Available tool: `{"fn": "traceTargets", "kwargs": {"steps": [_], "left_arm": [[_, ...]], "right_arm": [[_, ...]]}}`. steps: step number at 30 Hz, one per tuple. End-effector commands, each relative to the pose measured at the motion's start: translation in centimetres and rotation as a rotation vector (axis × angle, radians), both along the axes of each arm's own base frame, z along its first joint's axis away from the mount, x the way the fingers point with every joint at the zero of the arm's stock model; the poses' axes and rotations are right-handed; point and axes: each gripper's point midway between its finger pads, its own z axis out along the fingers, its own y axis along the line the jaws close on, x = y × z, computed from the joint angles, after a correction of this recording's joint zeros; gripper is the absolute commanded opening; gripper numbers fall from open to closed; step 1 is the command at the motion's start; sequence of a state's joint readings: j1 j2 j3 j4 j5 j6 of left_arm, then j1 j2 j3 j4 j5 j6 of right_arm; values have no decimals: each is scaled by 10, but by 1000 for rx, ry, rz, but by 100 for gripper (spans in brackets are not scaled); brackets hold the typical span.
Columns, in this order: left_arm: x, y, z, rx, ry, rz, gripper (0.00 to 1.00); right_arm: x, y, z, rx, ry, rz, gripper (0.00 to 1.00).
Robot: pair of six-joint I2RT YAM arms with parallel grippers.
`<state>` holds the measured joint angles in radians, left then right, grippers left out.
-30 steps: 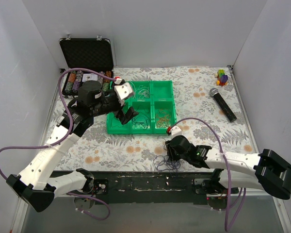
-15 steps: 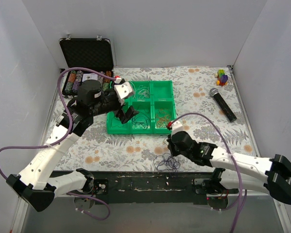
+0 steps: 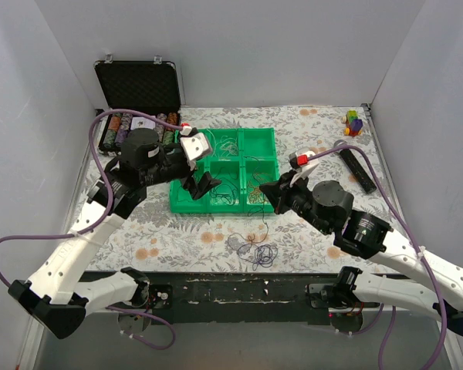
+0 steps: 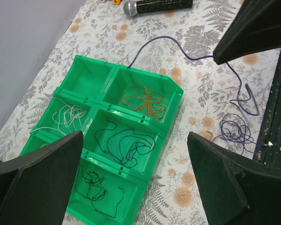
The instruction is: Untangle the cables
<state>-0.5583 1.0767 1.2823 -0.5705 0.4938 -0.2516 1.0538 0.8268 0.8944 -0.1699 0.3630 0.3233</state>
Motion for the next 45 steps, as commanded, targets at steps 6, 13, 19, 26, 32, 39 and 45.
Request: {"fn": "traceTargets", "kwargs": {"steps": [6,13,19,26,32,39,45], "left_arm": [[-59,-14,0,-66,56,-279,96],[-70,-28,1,-152,113,-370,97],[-35,-17,29,-246,-30,-143,96],[18,51,80,-434,-239,389,98],[12,61,75,-421,-206,424,98],[15,68,81,-438,-211,466,98],[18,75,99,-453,-264,496,98]], "right_arm": [[-7,3,108,180,-190,62,1],[-11,7,155,263,-271,95,1],[-1,23,182,250,-348,104,1],[21,52,186,184,-400,92,1],[43,76,181,146,-422,96,1],[79,87,161,103,-412,86,1],[110,91,138,48,-392,56,1]]}}
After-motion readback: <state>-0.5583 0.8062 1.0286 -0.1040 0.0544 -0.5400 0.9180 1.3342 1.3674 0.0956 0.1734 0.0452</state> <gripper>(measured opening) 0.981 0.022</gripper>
